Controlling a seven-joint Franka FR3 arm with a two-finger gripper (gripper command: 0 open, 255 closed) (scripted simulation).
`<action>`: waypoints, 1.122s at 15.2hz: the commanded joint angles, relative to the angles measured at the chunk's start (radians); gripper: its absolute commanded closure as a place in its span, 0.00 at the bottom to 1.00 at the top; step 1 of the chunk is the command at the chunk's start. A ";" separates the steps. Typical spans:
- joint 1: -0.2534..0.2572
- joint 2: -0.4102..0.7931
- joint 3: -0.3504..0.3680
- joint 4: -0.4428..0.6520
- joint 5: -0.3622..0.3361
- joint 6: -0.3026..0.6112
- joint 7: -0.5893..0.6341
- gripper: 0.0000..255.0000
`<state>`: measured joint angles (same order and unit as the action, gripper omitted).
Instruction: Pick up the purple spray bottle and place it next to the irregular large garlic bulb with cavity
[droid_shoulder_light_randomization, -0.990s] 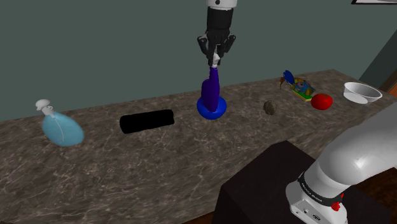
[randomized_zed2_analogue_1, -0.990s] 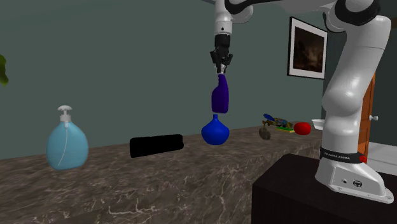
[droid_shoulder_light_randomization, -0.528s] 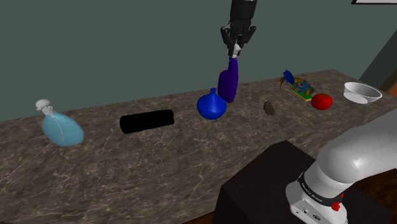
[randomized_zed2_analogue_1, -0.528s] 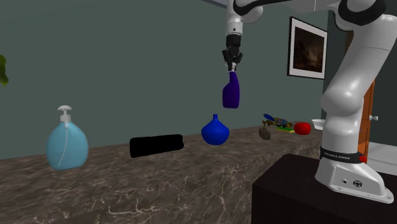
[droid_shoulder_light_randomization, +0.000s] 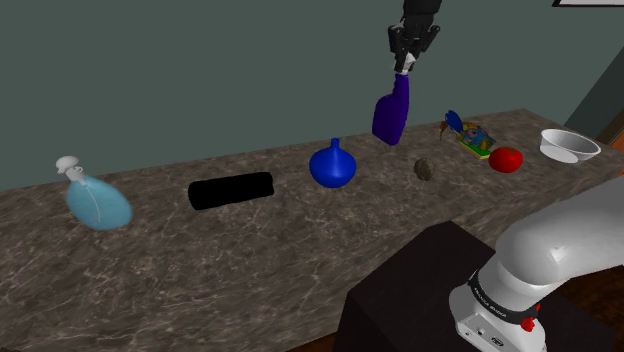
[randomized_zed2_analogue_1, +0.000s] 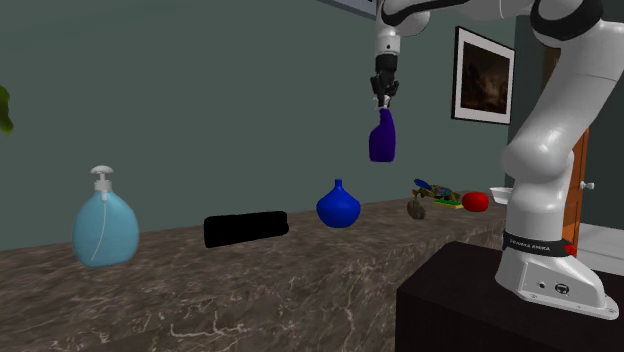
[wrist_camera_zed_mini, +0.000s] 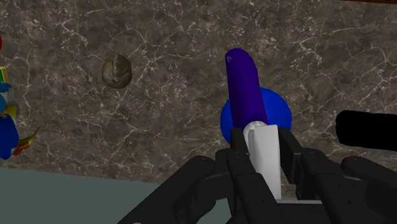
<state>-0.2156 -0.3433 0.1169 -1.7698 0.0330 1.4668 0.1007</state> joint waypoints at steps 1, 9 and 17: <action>-0.014 0.006 -0.031 0.017 -0.009 -0.012 -0.046 1.00; -0.079 0.067 -0.163 0.139 -0.043 -0.073 -0.243 1.00; -0.130 0.144 -0.258 0.238 -0.053 -0.095 -0.390 1.00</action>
<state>-0.3436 -0.1974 -0.1388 -1.5200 -0.0195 1.3619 -0.2847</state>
